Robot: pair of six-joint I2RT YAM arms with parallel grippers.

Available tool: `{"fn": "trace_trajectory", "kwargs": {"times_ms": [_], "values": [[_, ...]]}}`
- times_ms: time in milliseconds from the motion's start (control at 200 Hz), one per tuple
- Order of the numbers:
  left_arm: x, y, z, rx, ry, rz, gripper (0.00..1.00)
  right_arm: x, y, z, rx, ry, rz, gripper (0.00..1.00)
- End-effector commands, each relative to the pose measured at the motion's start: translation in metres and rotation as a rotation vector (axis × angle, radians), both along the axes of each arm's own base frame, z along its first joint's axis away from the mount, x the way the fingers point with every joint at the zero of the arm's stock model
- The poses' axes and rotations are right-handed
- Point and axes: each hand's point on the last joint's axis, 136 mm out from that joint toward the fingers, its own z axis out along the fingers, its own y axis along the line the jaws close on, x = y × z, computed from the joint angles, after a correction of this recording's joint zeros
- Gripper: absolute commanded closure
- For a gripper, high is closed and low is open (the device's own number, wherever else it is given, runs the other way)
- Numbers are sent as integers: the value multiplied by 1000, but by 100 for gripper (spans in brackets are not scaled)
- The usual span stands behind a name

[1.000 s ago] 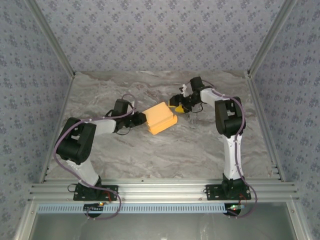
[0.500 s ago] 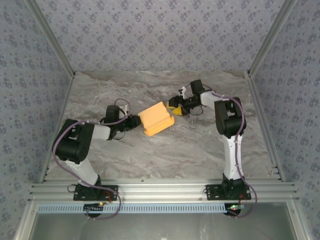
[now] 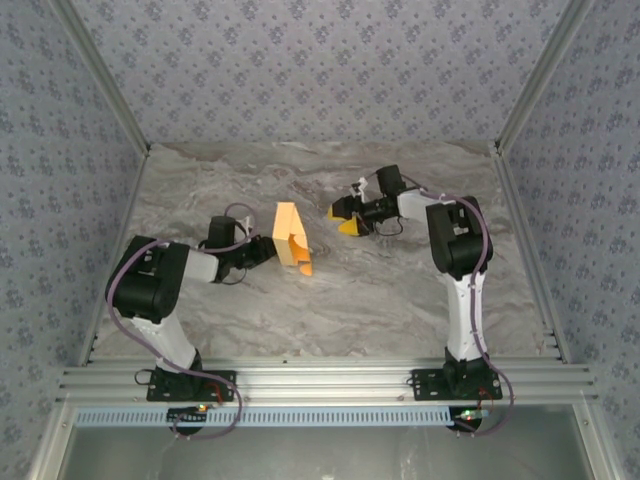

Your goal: Fold the paper box

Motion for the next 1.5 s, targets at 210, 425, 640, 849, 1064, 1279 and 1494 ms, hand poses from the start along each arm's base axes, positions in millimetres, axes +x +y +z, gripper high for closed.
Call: {"fn": "trace_trajectory", "kwargs": {"times_ms": [210, 425, 640, 849, 1064, 1279, 1494], "values": [[-10, 4, -14, 28, 108, 10, 78, -4, 8, 28, -46, -57, -37, 23], [-10, 4, 4, 12, 100, 23, 75, -9, 5, 39, -69, -136, -84, 24], [-8, 15, 43, 46, 59, 77, 62, -17, -7, 66, -156, -317, -106, 24], [-7, 45, 91, 118, 65, 201, 29, -21, -19, 87, -212, -404, -150, 25], [-4, 64, 159, 236, 28, 264, 1, -34, -30, 87, -264, -426, -157, 24], [-14, 22, 200, 622, -10, 86, 1, -34, -47, 95, -346, -469, -203, 23], [-10, -10, 183, 781, 49, 0, 1, -37, -60, 100, -378, -493, -250, 22]]}}
